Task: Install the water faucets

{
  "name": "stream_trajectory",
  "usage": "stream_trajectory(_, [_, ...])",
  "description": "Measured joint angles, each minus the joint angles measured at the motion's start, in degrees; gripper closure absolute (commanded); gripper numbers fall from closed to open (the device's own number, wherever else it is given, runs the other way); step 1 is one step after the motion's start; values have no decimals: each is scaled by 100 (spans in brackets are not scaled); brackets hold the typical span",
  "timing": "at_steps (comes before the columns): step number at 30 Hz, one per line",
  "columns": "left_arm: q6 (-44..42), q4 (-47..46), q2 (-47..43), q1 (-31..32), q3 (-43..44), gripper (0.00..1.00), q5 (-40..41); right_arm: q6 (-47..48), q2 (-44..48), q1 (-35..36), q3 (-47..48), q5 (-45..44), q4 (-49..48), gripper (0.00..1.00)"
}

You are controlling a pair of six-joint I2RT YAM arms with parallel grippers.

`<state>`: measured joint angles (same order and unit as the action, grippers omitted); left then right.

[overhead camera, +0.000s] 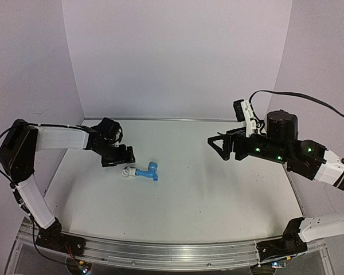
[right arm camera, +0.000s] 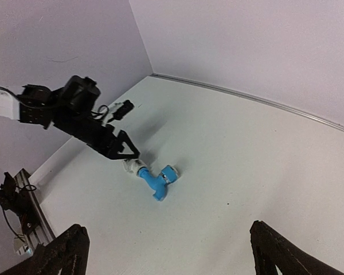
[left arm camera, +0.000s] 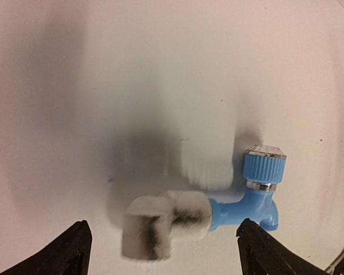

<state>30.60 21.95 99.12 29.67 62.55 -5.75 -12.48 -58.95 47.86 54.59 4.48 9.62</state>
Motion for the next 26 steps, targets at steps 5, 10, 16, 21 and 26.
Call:
stream_trajectory(5, [-458, 1263, -733, 0, 714, 8, 1505, 74, 130, 0, 0, -483, 123, 2])
stream_trajectory(10, [-760, 1934, -1783, -10, 1257, 9, 2411, 191, 283, 0, 49, -750, 221, 2])
stream_trajectory(16, [-1084, 1813, -3523, -10, 1904, 7, 2460, 422, 471, 0, 370, -1415, 418, 2])
stream_trajectory(21, [-1336, 1349, -4547, -9, 2228, 7, 2329, 622, 744, 0, 813, -1981, 472, 2])
stream_trajectory(26, [-1551, 1122, -4828, -9, 2441, 7, 2329, 731, 875, 0, 1191, -2263, 397, 2])
